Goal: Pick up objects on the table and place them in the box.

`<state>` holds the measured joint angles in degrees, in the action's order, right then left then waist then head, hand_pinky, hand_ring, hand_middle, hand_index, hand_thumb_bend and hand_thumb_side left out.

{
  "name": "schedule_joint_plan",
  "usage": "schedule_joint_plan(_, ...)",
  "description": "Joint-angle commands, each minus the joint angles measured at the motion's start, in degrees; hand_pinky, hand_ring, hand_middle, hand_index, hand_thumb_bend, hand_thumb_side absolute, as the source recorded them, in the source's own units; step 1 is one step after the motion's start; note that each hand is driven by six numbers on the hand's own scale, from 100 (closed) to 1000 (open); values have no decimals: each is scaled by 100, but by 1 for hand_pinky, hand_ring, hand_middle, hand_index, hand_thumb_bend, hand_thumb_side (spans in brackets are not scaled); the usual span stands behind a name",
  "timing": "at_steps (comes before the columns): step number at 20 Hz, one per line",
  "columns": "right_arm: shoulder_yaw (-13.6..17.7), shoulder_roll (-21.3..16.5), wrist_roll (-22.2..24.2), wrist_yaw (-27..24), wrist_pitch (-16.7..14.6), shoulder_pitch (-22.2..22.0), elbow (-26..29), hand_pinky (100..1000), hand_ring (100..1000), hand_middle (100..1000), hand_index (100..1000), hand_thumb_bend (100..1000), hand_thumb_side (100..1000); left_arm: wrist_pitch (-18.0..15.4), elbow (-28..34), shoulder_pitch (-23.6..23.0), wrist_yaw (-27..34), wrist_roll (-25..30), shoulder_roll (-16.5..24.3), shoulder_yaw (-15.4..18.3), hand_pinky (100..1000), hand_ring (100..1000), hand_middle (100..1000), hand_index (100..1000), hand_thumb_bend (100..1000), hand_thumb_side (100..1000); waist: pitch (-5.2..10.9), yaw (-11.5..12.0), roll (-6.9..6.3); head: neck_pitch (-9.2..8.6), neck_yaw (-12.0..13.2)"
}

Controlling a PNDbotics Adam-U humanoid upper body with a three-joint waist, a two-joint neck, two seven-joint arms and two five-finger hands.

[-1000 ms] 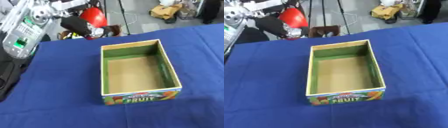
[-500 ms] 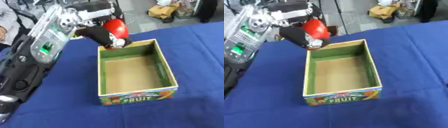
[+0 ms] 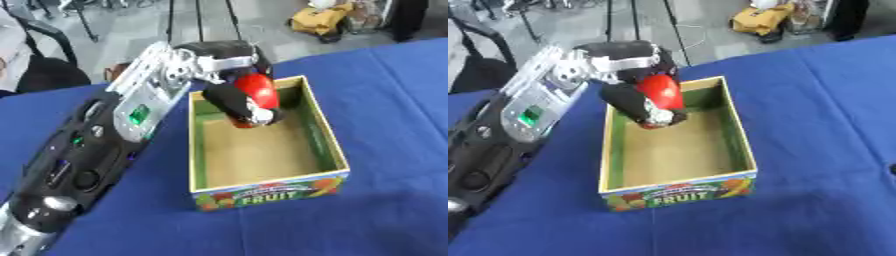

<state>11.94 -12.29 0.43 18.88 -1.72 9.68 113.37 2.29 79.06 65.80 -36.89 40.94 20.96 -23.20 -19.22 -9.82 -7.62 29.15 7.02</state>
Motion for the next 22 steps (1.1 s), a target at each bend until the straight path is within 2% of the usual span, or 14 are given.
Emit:
schedule_joint_plan(1,-17,-85,11,-32,-15,66,122,527,576,427,524,100,888,-183,-247,64,-396,-107,-71,-53,100,404,464,479,100,263,87,-9,39,-24,42)
schedule_joint_plan(7,-22,-73,22,-19,-10,75,122,526,577,427,524,100,888,-478,-784,20,-1216,-389,-294,-79,100,420,503,492,100,240,63,-19,36,-46,46)
schedule_joint_plan(13,-20,-61,16,-3,-19,75,122,525,577,426,524,100,889,-609,-1123,-40,-1786,-593,-490,-69,100,433,519,515,100,232,39,-31,48,-81,61)
schedule_joint_plan(16,-25,-54,22,-2,-17,76,122,524,577,426,523,100,889,-655,-1242,-70,-1951,-657,-547,-58,108,461,553,593,100,258,33,-24,56,-103,53)
schedule_joint_plan(19,-32,-48,33,1,-13,75,122,524,577,426,523,100,889,-717,-1232,-62,-2032,-670,-570,-60,237,520,601,696,100,326,30,-20,58,-106,51)
schedule_joint_plan(20,-34,-47,37,2,-13,74,122,523,577,426,523,100,889,-741,-1217,-59,-2057,-643,-572,-64,289,517,632,738,100,394,29,-20,59,-106,53)
schedule_joint_plan(21,-33,-45,38,4,-14,73,122,523,577,426,523,100,889,-769,-1204,-57,-2070,-596,-572,-65,315,527,655,758,100,426,28,-21,60,-105,56)
schedule_joint_plan(22,-31,-44,36,5,-14,72,122,522,577,425,523,100,889,-790,-1189,-58,-2079,-547,-570,-60,411,581,712,800,100,527,27,-23,61,-105,57)
